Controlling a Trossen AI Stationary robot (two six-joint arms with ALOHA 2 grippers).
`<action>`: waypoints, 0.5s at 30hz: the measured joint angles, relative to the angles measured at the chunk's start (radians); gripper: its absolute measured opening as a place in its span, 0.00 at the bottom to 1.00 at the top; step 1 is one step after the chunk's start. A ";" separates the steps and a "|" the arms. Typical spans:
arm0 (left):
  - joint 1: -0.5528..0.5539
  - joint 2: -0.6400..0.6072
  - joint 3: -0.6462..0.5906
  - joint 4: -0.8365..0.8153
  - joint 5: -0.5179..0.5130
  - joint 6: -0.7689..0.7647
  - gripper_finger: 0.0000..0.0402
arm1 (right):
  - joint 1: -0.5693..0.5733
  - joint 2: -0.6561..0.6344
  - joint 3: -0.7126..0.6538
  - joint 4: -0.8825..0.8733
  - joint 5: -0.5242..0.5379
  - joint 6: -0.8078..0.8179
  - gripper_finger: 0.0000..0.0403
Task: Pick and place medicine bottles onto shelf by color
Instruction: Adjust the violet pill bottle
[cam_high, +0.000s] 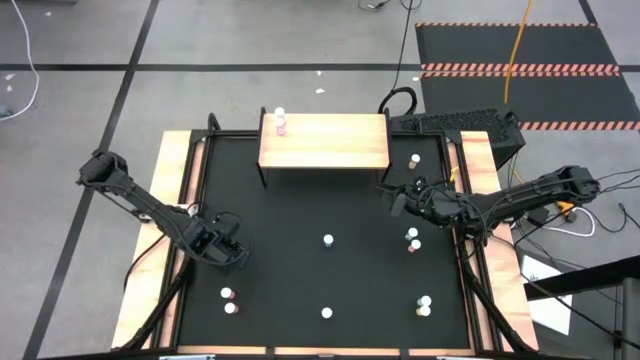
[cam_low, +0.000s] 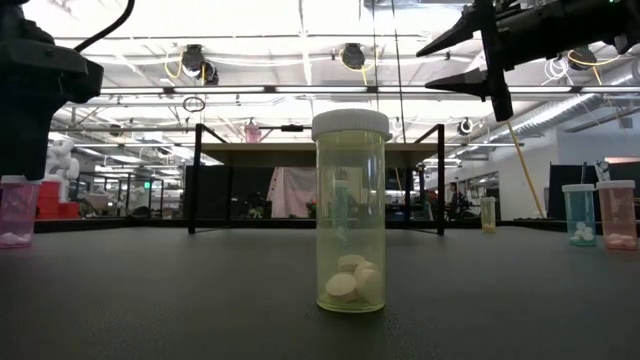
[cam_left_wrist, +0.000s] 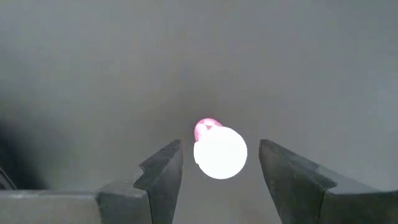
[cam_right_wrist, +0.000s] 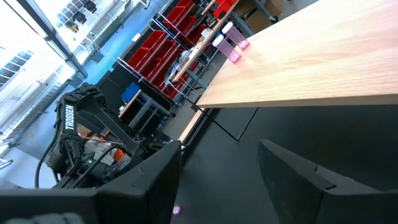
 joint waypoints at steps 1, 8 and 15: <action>0.001 0.000 0.000 -0.002 -0.002 0.000 0.53 | 0.000 0.000 0.000 0.000 0.000 0.000 0.52; 0.021 0.000 -0.024 0.014 0.002 0.000 0.53 | 0.000 0.000 0.000 0.000 -0.001 0.011 0.52; 0.025 0.000 -0.026 0.025 0.003 0.001 0.43 | 0.000 0.000 0.000 -0.001 -0.024 0.019 0.52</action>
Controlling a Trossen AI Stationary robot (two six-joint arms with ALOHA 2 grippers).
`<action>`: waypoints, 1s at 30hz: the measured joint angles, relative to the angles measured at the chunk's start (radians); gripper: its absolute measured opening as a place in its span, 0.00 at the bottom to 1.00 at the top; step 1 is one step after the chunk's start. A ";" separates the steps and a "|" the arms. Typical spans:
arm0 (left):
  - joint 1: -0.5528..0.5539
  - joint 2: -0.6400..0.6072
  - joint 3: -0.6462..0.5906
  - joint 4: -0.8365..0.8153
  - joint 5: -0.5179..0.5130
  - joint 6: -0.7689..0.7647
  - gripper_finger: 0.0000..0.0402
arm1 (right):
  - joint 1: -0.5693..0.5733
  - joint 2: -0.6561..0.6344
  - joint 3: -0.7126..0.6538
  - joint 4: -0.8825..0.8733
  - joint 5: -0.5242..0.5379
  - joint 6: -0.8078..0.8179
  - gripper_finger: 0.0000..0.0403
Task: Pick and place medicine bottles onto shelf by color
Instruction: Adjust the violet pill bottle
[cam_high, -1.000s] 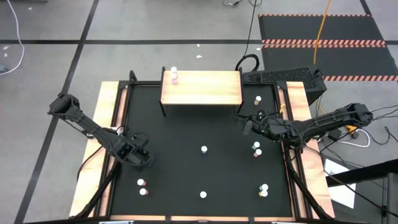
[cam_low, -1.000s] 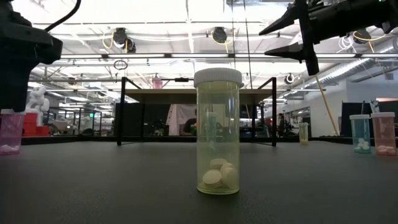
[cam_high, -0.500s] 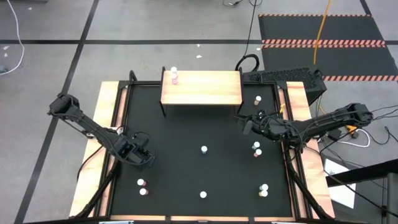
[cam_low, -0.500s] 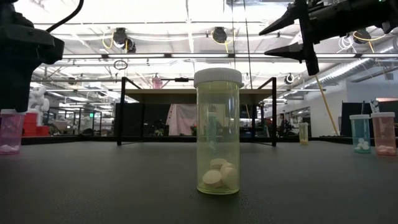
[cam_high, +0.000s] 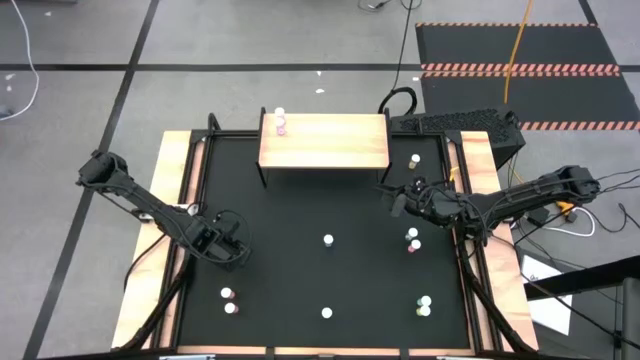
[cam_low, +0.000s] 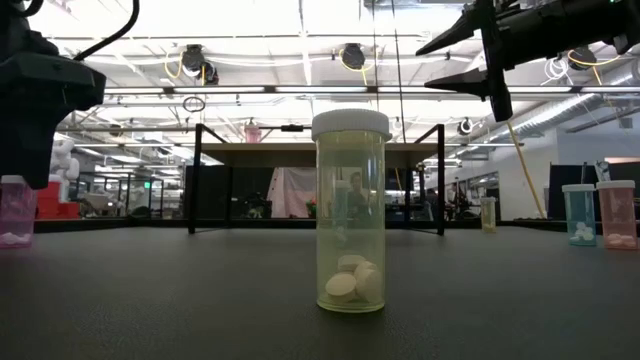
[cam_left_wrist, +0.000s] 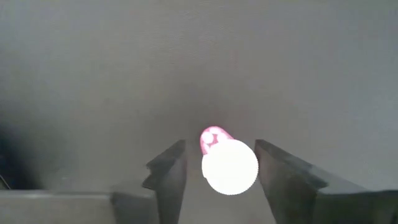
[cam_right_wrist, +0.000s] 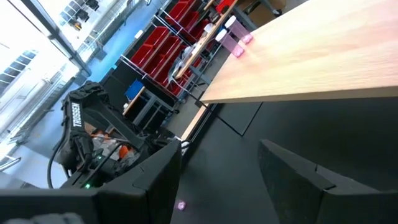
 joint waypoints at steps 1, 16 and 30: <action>0.000 0.000 0.000 0.000 0.000 0.000 0.40 | 0.000 0.000 0.000 0.000 0.000 0.000 0.52; 0.000 0.000 0.000 0.009 0.009 0.004 0.32 | 0.000 0.000 0.000 0.000 0.000 -0.002 0.52; 0.000 0.000 0.000 0.009 0.033 -0.007 0.31 | 0.000 0.000 0.000 -0.010 0.000 -0.027 0.52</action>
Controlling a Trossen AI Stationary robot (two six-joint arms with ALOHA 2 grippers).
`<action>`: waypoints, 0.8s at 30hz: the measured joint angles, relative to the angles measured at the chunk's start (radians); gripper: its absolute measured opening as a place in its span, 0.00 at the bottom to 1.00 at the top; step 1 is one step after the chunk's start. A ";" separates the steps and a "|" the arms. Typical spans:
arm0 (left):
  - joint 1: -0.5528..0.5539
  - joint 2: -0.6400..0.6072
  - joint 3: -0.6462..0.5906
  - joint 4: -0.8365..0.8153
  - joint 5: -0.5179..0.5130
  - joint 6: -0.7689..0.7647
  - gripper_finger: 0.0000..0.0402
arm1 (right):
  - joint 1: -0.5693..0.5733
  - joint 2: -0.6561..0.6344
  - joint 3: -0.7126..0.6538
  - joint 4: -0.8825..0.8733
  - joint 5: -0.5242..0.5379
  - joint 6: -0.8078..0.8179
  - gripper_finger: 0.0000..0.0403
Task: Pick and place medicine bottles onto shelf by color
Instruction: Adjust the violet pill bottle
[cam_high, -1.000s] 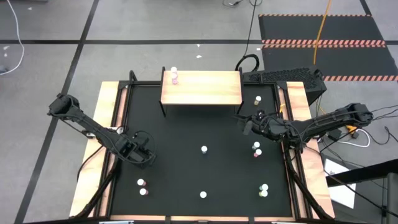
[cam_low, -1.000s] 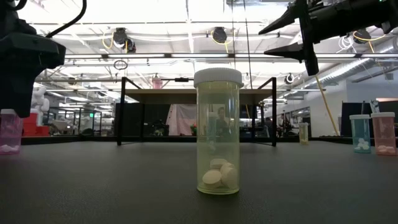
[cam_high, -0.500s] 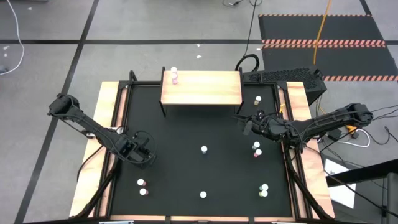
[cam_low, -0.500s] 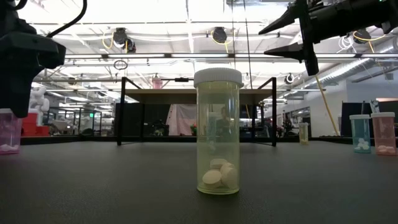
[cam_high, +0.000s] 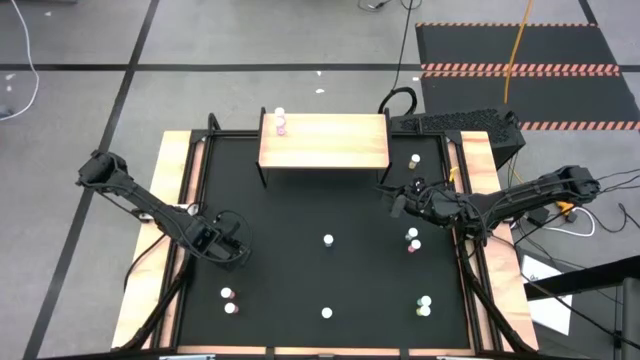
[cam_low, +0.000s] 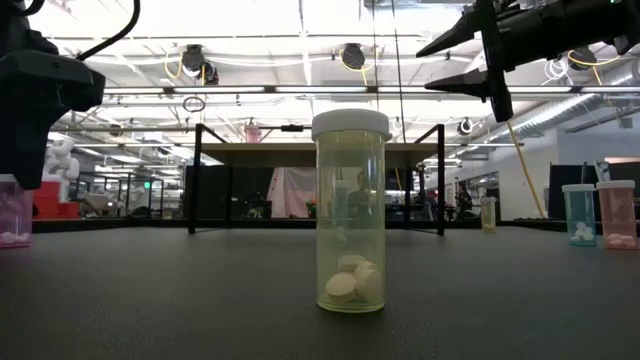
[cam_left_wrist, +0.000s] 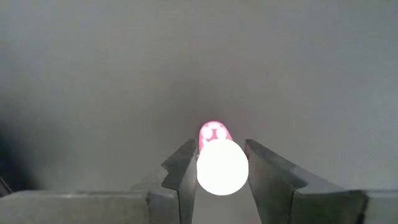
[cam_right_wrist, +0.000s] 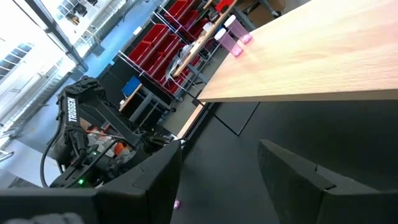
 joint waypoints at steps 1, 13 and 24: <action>0.000 0.000 0.000 0.000 0.000 -0.006 0.31 | 0.000 0.000 0.000 0.000 0.000 0.000 0.52; 0.000 0.000 0.000 0.008 0.004 -0.040 0.31 | 0.000 0.000 0.000 -0.001 -0.029 0.024 0.52; 0.000 0.000 0.000 0.029 0.006 -0.047 0.30 | -0.042 0.000 0.000 -0.054 -0.097 0.018 0.52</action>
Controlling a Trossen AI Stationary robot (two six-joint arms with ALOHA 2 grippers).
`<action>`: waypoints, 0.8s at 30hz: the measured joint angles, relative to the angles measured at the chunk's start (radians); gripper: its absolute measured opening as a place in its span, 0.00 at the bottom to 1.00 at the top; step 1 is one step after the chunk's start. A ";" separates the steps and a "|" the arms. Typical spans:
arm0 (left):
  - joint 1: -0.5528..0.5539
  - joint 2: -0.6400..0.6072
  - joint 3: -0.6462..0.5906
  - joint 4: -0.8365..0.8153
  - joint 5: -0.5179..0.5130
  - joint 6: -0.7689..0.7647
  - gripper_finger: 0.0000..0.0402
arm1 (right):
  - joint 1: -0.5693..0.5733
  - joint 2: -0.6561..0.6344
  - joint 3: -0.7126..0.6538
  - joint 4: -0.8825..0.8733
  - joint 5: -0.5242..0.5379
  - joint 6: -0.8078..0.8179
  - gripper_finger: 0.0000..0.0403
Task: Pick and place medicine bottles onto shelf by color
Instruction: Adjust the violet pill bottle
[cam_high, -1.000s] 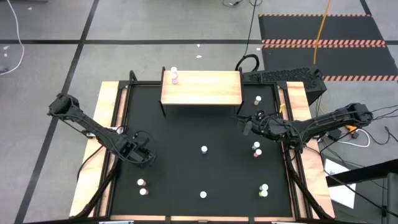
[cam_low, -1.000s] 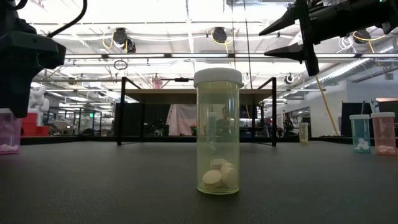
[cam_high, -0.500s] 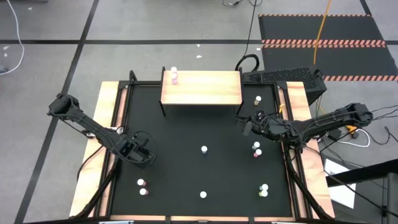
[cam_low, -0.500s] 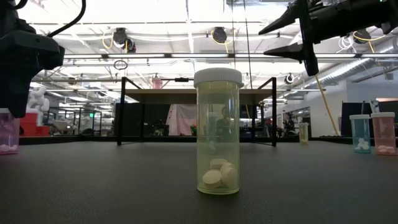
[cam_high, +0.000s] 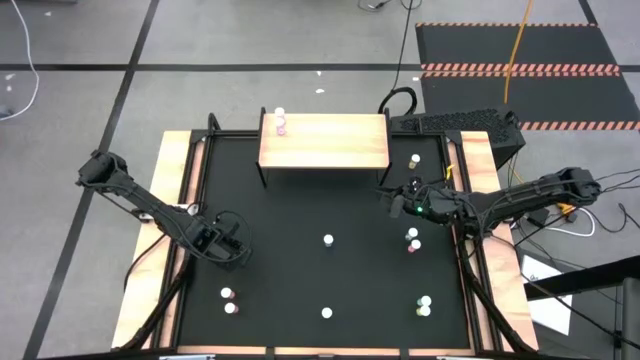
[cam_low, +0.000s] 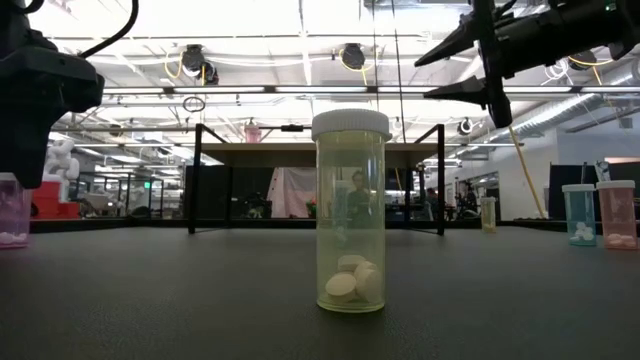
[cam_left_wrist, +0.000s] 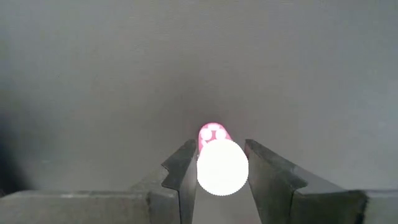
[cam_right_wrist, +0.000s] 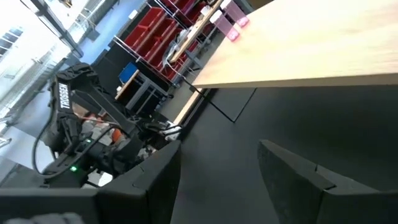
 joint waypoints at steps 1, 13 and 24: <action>0.000 0.000 0.000 0.006 0.001 0.000 0.30 | -0.004 0.000 0.000 -0.001 -0.009 0.000 0.52; 0.000 0.001 -0.001 0.061 0.000 0.000 0.33 | -0.006 0.000 0.000 -0.087 -0.049 -0.017 0.52; 0.000 0.001 0.004 0.058 -0.013 0.014 0.58 | 0.051 0.008 0.000 -0.176 -0.248 -0.120 0.52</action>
